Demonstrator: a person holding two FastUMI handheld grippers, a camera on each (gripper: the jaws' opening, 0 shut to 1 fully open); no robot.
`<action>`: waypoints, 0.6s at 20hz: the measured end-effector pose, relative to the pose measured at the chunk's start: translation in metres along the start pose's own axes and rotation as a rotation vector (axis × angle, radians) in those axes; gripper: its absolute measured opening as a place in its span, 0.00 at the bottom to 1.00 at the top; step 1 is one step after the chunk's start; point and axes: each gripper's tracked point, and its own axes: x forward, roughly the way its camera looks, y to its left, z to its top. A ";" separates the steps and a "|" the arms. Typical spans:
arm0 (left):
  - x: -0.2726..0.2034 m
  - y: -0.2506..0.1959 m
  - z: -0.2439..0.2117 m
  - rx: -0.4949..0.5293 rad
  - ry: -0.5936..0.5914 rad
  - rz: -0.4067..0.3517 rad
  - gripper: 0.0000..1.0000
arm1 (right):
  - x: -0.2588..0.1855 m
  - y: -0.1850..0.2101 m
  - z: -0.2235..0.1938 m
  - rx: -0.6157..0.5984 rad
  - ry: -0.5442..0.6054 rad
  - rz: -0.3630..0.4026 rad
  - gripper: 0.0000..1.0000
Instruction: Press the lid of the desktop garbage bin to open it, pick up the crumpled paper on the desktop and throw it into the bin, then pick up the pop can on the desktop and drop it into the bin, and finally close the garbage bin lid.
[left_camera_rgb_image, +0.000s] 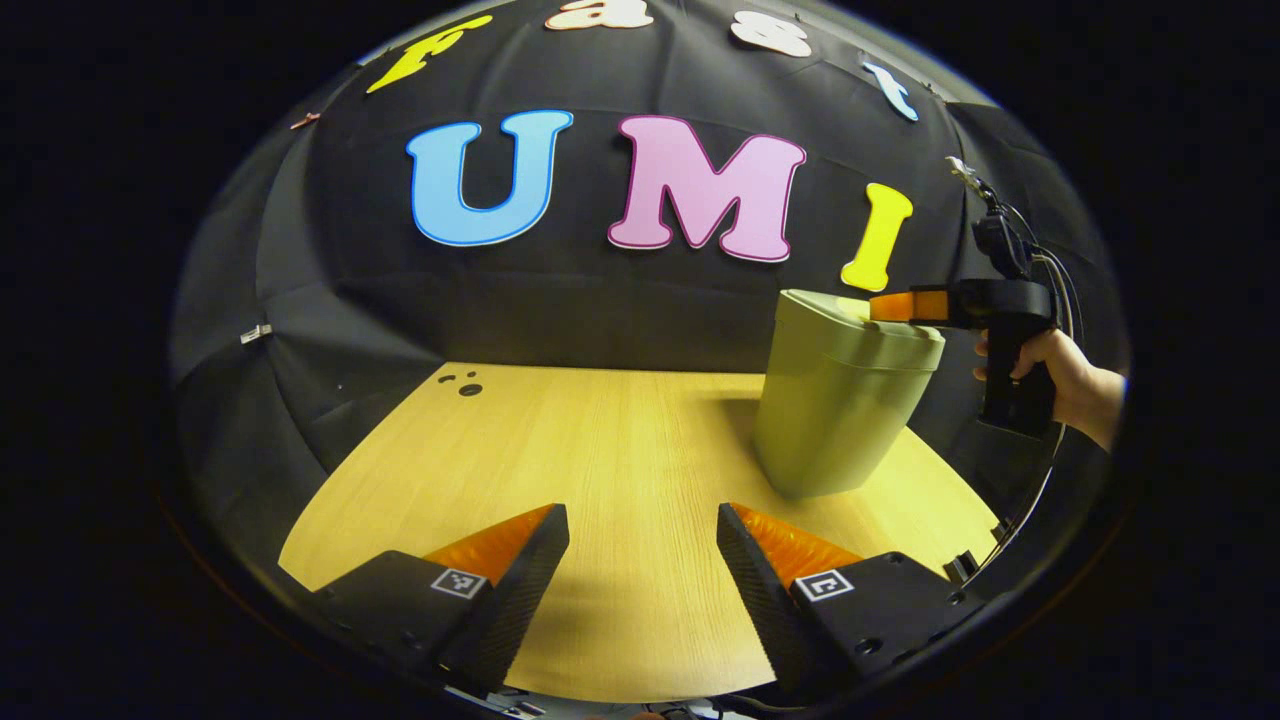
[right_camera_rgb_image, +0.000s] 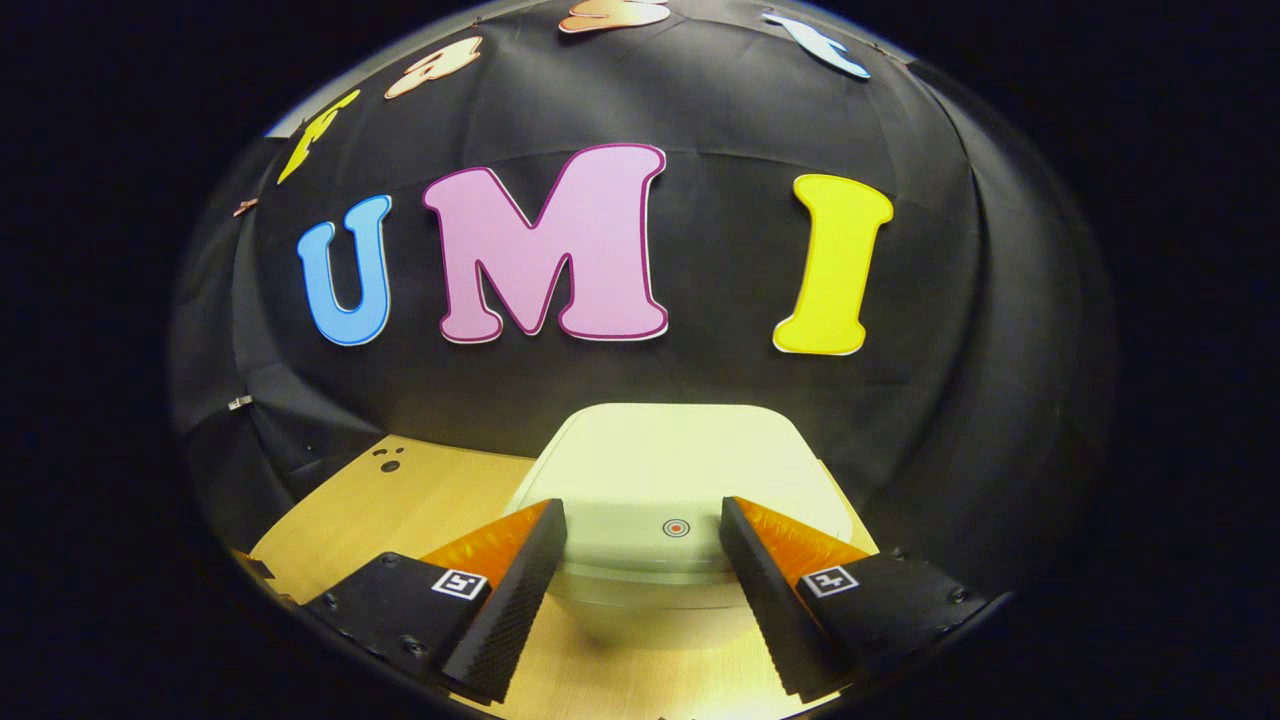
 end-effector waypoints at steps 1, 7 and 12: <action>-0.003 0.004 0.005 -0.004 -0.013 0.002 0.96 | -0.006 0.001 0.006 0.005 -0.020 -0.008 0.98; -0.030 0.025 0.039 -0.013 -0.129 0.019 0.96 | -0.075 0.014 0.031 -0.006 -0.127 -0.021 0.97; -0.055 0.032 0.071 -0.042 -0.243 0.028 0.96 | -0.134 0.035 0.036 -0.051 -0.196 -0.015 0.97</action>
